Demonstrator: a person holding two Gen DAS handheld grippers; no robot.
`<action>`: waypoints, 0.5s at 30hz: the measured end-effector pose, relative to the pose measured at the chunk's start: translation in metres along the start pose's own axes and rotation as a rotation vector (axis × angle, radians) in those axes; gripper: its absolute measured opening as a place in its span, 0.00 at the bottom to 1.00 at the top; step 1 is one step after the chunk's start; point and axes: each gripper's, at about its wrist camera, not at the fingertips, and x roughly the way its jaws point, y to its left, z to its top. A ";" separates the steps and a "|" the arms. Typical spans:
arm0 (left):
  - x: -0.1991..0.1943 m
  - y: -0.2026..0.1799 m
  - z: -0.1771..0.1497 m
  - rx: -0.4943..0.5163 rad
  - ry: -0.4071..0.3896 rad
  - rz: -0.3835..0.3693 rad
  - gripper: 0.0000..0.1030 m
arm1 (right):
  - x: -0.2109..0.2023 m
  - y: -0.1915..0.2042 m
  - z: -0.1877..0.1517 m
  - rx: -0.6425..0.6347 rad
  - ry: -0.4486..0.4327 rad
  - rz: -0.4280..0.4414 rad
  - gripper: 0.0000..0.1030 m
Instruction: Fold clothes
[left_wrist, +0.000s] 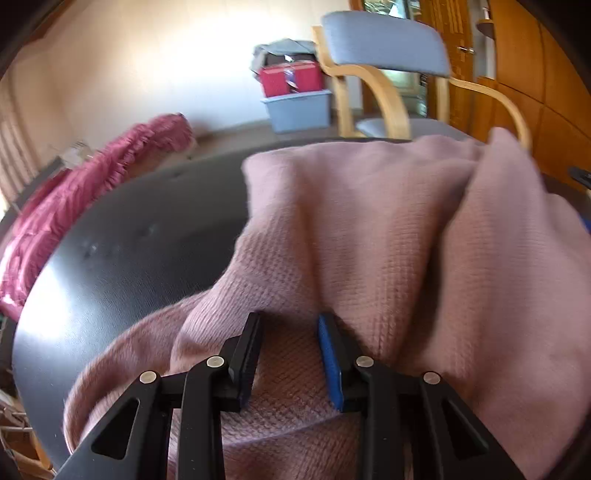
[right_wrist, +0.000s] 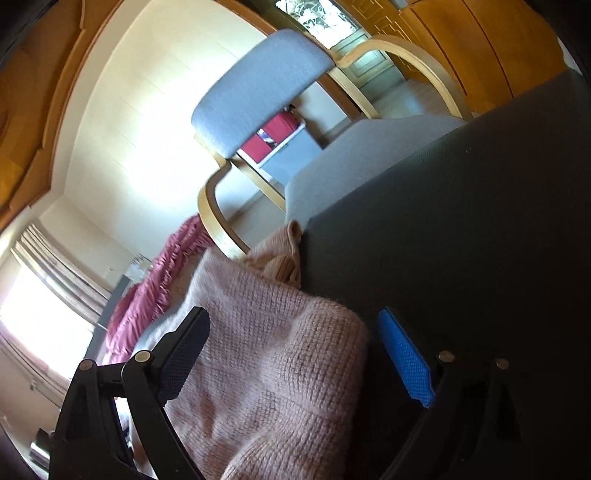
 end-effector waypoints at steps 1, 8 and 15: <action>-0.009 0.004 0.008 -0.009 -0.030 -0.012 0.28 | -0.005 0.000 0.001 0.004 -0.020 0.010 0.92; -0.025 0.024 0.084 0.007 -0.184 0.029 0.33 | 0.001 0.006 0.006 -0.039 0.002 -0.016 0.91; 0.049 -0.004 0.135 0.147 -0.097 0.051 0.34 | 0.024 0.011 0.006 -0.102 0.099 -0.099 0.92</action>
